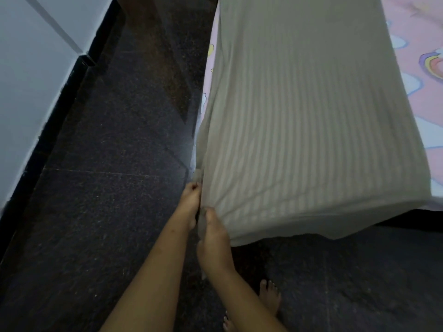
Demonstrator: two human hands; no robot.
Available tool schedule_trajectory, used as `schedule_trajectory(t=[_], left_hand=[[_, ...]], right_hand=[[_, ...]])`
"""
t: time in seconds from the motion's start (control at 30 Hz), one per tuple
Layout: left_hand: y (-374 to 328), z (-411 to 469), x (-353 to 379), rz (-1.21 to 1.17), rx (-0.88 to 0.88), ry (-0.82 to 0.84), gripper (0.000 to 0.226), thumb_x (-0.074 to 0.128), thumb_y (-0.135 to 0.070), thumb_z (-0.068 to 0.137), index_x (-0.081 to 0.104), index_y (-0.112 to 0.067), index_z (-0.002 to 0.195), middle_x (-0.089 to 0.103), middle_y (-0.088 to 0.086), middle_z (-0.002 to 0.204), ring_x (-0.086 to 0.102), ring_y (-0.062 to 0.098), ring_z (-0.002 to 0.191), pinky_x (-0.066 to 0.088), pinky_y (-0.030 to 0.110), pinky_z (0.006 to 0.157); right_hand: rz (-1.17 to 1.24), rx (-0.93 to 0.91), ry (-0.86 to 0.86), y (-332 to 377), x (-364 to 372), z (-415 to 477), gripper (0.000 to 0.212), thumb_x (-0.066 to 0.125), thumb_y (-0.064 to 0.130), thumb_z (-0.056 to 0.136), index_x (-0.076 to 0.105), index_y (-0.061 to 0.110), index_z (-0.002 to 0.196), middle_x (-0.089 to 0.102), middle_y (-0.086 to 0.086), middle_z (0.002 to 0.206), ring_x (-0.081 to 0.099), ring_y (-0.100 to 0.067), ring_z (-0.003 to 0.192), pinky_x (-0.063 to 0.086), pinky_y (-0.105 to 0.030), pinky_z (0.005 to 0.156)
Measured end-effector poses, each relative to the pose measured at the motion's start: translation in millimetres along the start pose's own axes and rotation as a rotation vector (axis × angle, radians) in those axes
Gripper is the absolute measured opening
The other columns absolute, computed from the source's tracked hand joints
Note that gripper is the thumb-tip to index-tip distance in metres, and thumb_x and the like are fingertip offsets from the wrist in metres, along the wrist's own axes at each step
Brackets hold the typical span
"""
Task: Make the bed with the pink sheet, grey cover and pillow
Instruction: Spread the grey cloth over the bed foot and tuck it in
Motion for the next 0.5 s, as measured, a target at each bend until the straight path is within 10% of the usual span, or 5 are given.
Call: schedule_trajectory(t=[0.1, 0.23, 0.37, 0.5], left_hand=[[-18.2, -2.4, 13.8, -0.077, 0.063, 0.089, 0.037, 0.048, -0.047, 0.094, 0.064, -0.015, 0.106, 0.070, 0.008, 0.104, 0.066, 0.019, 0.088, 0.053, 0.030, 0.070], [-19.7, 7.0, -16.3, 0.608, 0.205, -0.332, 0.005, 0.061, -0.019, 0.087, 0.057, -0.020, 0.086, 0.066, 0.013, 0.098, 0.061, 0.030, 0.085, 0.052, 0.036, 0.074], [-3.6, -2.4, -25.4, 0.740, 0.143, -0.443, 0.016, 0.046, -0.018, 0.095, 0.052, -0.010, 0.107, 0.057, 0.018, 0.104, 0.056, 0.037, 0.096, 0.039, 0.036, 0.072], [-20.7, -35.0, 9.7, 0.812, 0.484, -0.477, 0.028, 0.055, -0.008, 0.088, 0.047, -0.004, 0.115, 0.052, 0.025, 0.116, 0.051, 0.043, 0.105, 0.041, 0.046, 0.079]], right_hand=[[-0.158, 0.195, 0.256, -40.9, 32.3, -13.9, 0.035, 0.042, 0.013, 0.096, 0.046, 0.017, 0.131, 0.055, -0.013, 0.125, 0.054, -0.030, 0.115, 0.044, -0.034, 0.096], [-0.395, 0.305, 0.569, -77.3, 34.3, -40.0, 0.042, 0.048, 0.005, 0.089, 0.056, 0.028, 0.124, 0.054, -0.011, 0.131, 0.051, -0.028, 0.123, 0.042, -0.034, 0.100], [-0.282, 0.436, 0.381, -104.9, -30.3, -30.8, 0.038, 0.042, 0.009, 0.090, 0.059, 0.030, 0.116, 0.061, -0.008, 0.121, 0.058, -0.027, 0.111, 0.047, -0.031, 0.090], [-0.227, 0.477, 0.010, -128.9, -145.4, -1.4, 0.034, 0.042, 0.014, 0.090, 0.059, 0.028, 0.116, 0.064, -0.007, 0.113, 0.060, -0.027, 0.106, 0.050, -0.034, 0.089]])
Point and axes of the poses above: each hand's wrist, its own z-axis towards the middle knuckle, its own x-axis out of the palm, y = z × x, the point moved 7 cm from there along z, towards the middle knuckle
